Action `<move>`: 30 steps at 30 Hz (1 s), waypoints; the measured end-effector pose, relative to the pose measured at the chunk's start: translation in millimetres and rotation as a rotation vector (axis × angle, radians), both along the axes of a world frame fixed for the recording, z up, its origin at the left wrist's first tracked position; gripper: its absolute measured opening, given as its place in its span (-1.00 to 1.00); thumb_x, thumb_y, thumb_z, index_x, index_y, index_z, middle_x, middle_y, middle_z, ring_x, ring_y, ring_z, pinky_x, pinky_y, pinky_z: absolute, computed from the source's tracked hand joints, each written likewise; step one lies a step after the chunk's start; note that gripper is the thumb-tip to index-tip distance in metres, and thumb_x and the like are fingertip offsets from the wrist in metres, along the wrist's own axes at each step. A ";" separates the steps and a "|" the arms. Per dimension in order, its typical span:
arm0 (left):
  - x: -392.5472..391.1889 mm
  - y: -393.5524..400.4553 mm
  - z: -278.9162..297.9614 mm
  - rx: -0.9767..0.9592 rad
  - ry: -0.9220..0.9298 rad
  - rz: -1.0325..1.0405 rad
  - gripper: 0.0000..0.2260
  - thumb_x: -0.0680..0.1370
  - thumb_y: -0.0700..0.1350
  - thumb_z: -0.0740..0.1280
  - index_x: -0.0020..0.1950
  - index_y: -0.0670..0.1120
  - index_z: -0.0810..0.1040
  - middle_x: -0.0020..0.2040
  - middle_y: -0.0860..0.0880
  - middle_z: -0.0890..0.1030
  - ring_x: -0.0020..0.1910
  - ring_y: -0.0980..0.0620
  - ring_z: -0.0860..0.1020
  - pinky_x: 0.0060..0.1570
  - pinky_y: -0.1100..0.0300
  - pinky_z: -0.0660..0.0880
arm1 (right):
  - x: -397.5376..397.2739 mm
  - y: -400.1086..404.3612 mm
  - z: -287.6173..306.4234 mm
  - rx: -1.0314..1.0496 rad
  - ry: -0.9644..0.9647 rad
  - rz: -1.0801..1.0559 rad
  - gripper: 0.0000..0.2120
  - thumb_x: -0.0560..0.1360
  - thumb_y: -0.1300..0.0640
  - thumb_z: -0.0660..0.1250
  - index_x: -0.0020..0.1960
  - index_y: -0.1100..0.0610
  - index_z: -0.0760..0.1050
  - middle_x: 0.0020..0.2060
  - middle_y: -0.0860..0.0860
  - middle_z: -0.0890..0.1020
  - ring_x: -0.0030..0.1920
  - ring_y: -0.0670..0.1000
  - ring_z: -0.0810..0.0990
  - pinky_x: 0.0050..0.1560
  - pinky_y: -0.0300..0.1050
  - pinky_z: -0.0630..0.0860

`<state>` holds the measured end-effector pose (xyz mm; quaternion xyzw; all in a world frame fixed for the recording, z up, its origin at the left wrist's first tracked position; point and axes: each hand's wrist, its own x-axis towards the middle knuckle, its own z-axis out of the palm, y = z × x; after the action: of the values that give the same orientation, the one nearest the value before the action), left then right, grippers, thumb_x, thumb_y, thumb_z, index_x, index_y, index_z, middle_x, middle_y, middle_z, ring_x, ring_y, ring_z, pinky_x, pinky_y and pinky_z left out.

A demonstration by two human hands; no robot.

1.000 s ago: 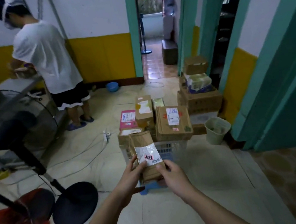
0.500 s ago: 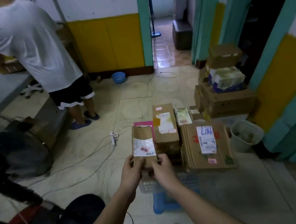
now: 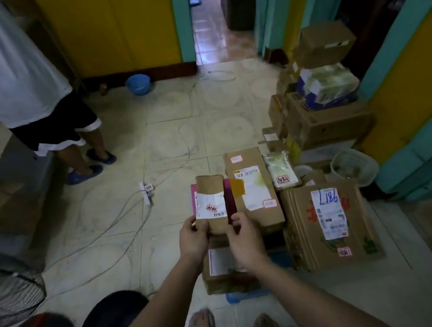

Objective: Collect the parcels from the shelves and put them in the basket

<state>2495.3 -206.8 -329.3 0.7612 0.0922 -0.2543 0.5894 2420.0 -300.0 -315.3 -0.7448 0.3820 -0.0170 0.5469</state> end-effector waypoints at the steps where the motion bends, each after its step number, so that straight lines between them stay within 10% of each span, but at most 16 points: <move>1: 9.3 -2.7 -4.3 0.006 0.031 -0.018 -0.70 0.65 -0.18 0.26 0.39 -0.14 0.44 0.27 -0.19 0.58 0.19 -0.15 0.58 0.17 -0.10 0.59 | 3.2 -3.7 -0.6 -0.025 0.014 -0.017 -0.86 0.63 0.12 0.25 0.12 -0.10 0.42 0.01 -0.19 0.53 0.03 -0.15 0.51 -0.04 -0.26 0.46; 9: 48.6 -8.7 -19.4 0.135 0.181 -0.272 -0.58 0.57 -0.20 0.35 0.41 -0.13 0.35 0.32 -0.14 0.53 0.27 -0.18 0.53 0.18 -0.07 0.56 | 3.6 -19.8 2.7 -0.050 0.133 -0.180 -0.82 0.65 0.13 0.23 0.21 0.08 0.51 0.04 -0.07 0.55 0.06 -0.05 0.54 -0.07 -0.21 0.47; 17: 49.8 -64.5 66.2 0.288 -0.599 -0.741 -0.62 0.56 -0.12 0.32 0.36 -0.19 0.45 0.28 -0.23 0.53 0.31 -0.23 0.42 0.28 -0.01 0.33 | -47.7 -30.7 51.3 -0.119 0.107 -0.307 -0.78 0.63 0.13 0.23 0.20 0.10 0.58 0.00 -0.02 0.64 0.04 -0.02 0.58 0.01 -0.17 0.45; 30: -393.8 -105.2 88.3 0.290 -0.713 -1.923 -0.37 0.47 0.31 0.07 0.44 0.05 0.46 0.45 -0.08 0.48 0.38 -0.14 0.46 0.39 0.01 0.37 | -513.2 73.6 89.4 -0.172 0.440 -0.921 -0.62 0.62 -0.17 0.16 0.23 0.06 0.52 0.19 0.09 0.60 0.23 0.13 0.55 0.26 -0.09 0.45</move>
<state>2101.5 -312.0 -241.1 0.6080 -0.7048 -0.3640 0.0330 1906.7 -226.4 -225.9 -0.5277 0.7733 -0.1303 0.3264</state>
